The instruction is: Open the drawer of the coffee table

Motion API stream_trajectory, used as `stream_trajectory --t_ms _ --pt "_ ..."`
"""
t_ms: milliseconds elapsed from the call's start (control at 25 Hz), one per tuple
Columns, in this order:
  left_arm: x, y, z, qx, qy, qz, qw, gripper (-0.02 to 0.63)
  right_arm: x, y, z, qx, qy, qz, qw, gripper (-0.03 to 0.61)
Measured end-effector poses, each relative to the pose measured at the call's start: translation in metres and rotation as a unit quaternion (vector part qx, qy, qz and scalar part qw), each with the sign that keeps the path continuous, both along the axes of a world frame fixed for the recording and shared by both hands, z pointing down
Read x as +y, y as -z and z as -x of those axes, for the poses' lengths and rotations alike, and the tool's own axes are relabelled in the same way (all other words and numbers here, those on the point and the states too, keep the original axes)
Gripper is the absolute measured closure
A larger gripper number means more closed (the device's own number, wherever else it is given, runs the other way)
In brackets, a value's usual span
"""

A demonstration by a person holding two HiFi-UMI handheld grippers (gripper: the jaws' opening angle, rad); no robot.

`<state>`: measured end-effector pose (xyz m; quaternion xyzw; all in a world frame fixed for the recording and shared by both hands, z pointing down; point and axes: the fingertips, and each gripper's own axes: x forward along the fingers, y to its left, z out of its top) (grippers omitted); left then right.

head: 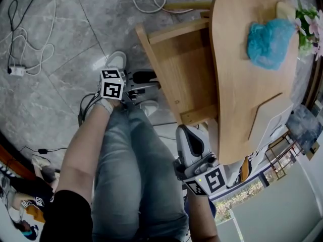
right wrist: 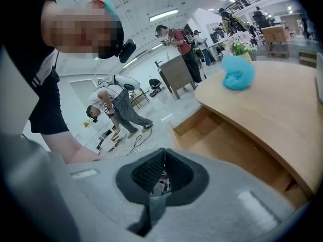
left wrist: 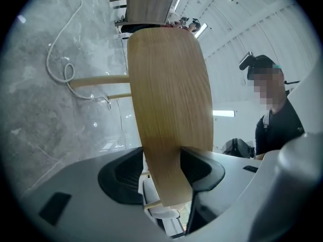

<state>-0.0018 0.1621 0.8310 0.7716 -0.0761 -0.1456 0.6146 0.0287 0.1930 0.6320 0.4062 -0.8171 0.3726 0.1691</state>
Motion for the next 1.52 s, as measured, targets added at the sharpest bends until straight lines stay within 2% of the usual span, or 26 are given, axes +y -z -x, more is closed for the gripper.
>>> stream_trajectory --t_ms 240,560,680,920,1080,1280,1520 --pt "0.023 -0.005 0.008 -0.033 -0.020 0.006 0.9993 0.399 0.003 0.003 0.001 0.006 -0.004 0.003 1.000 0.580" --pt "0.028 0.028 0.032 -0.072 -0.032 -0.004 0.9969 0.558 -0.002 0.026 0.005 0.007 -0.028 0.010 1.000 0.580" --pt "0.025 0.047 0.039 -0.102 -0.042 -0.015 0.9938 0.588 -0.006 0.040 0.006 0.007 -0.037 0.008 0.999 0.580" --pt "0.022 0.108 0.042 -0.151 -0.096 -0.083 0.9805 0.600 -0.018 0.073 0.003 0.016 -0.057 0.008 0.998 0.580" --pt "0.001 0.146 0.051 -0.196 -0.112 -0.124 0.9664 0.600 -0.032 0.097 0.002 0.022 -0.072 0.003 0.997 0.580" --pt "-0.036 0.207 0.056 -0.208 -0.099 -0.165 0.9590 0.600 -0.049 0.131 0.000 0.027 -0.088 -0.012 0.996 0.580" --pt "-0.058 0.280 0.049 -0.227 -0.116 -0.214 0.9429 0.600 -0.065 0.179 -0.004 0.033 -0.105 -0.028 0.994 0.580"
